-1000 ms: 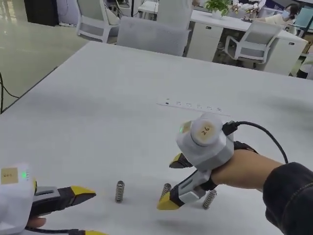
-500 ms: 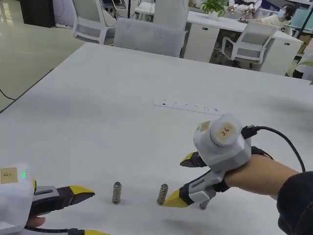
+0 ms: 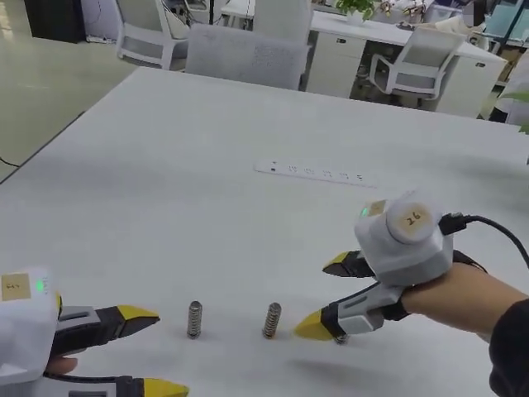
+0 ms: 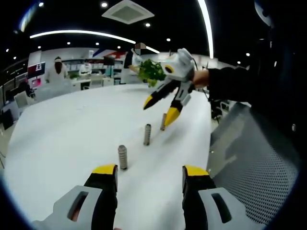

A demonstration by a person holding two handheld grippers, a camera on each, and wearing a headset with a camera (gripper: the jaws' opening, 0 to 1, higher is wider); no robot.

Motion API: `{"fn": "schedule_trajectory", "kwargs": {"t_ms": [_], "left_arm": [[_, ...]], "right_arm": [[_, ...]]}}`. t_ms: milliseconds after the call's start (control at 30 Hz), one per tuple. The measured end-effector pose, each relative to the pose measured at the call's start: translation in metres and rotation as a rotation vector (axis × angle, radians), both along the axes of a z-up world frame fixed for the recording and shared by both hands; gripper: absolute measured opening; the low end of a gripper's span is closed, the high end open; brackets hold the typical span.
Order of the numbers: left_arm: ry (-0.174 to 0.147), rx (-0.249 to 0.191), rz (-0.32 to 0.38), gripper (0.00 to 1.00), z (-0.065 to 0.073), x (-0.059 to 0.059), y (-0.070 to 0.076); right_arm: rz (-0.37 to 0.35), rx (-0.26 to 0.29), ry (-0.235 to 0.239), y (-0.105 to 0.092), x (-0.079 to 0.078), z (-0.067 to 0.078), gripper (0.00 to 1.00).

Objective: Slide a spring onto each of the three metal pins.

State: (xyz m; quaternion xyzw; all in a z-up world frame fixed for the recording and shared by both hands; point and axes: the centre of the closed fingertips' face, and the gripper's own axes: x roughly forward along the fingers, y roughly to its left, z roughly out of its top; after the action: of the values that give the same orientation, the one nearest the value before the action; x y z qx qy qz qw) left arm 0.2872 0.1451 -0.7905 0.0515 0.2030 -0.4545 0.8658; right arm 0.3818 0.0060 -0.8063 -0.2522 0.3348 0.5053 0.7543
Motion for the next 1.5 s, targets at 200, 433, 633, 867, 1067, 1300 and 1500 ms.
{"fn": "schedule_trajectory", "kwargs": {"t_ms": [200,433,633,867,1067,1300,1500], "left_arm": [[-0.001,0.009,-0.005,0.49,0.0,0.0,-0.001],[0.002,0.012,-0.006,0.49,-0.001,0.002,-0.001],[0.003,0.011,-0.009,0.5,-0.001,0.002,-0.003],[0.003,0.009,-0.004,0.5,-0.001,0.004,-0.001],[0.005,0.01,-0.004,0.5,-0.002,0.004,-0.001],[0.007,0.009,0.001,0.5,-0.003,0.005,0.0],[0.014,0.009,0.007,0.51,-0.006,0.004,0.001]], "right_arm": [[-0.033,0.025,-0.008,-0.012,0.001,0.002,0.64],[-0.065,0.044,-0.011,-0.025,-0.002,-0.001,0.64],[-0.084,0.058,-0.008,-0.033,-0.006,-0.005,0.64],[-0.104,0.07,-0.003,-0.041,-0.013,-0.011,0.64],[-0.114,0.088,-0.005,-0.045,-0.021,-0.013,0.64],[-0.123,0.1,-0.006,-0.049,-0.029,-0.016,0.65],[-0.141,0.13,-0.014,-0.051,-0.035,-0.015,0.65]]}}
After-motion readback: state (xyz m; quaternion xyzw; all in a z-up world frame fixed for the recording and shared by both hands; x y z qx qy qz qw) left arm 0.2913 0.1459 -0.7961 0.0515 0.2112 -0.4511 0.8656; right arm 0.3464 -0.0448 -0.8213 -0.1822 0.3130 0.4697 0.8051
